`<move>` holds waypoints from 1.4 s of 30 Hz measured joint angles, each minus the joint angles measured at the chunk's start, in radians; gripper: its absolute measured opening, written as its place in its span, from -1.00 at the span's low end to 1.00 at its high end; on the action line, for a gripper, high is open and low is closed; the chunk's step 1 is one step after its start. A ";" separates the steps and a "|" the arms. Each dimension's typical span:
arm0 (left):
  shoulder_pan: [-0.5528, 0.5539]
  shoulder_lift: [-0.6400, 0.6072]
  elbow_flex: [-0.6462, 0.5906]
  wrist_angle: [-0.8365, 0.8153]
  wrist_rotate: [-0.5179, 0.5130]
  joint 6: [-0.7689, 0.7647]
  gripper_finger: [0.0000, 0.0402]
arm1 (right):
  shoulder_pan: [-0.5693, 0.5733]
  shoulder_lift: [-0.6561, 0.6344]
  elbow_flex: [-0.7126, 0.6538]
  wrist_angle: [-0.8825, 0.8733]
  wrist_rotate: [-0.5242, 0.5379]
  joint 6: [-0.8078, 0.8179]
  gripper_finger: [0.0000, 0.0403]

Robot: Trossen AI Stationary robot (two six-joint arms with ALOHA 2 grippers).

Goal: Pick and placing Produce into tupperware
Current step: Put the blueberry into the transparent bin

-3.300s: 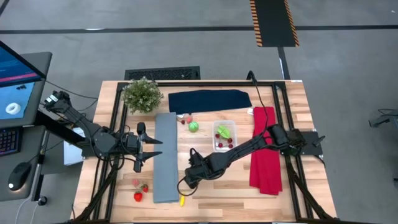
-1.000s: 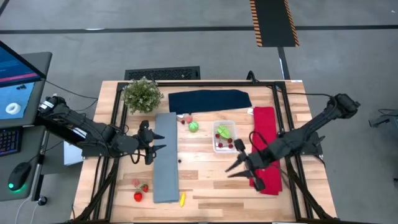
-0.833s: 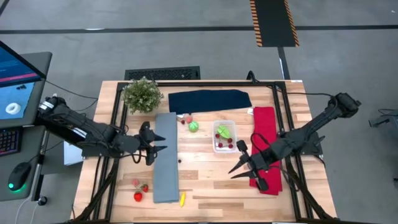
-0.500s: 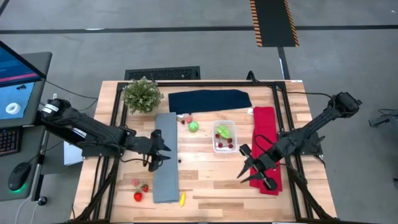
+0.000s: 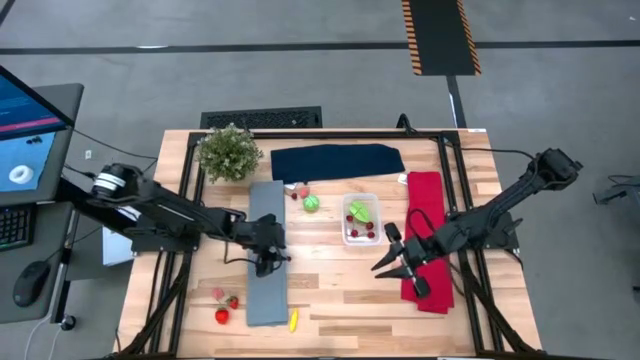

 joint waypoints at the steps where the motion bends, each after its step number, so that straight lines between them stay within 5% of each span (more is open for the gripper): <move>1: 0.000 0.025 0.015 -0.002 -0.001 0.009 -0.17 | 0.002 0.001 -0.001 -0.015 0.000 0.009 -0.47; 11: -0.003 0.174 0.155 -0.134 -0.020 0.072 -0.17 | 0.030 0.001 -0.001 -0.026 -0.002 0.032 -0.47; 42: -0.005 0.173 0.155 -0.160 -0.009 0.016 -0.18 | 0.057 0.001 -0.001 -0.019 0.000 0.031 -0.47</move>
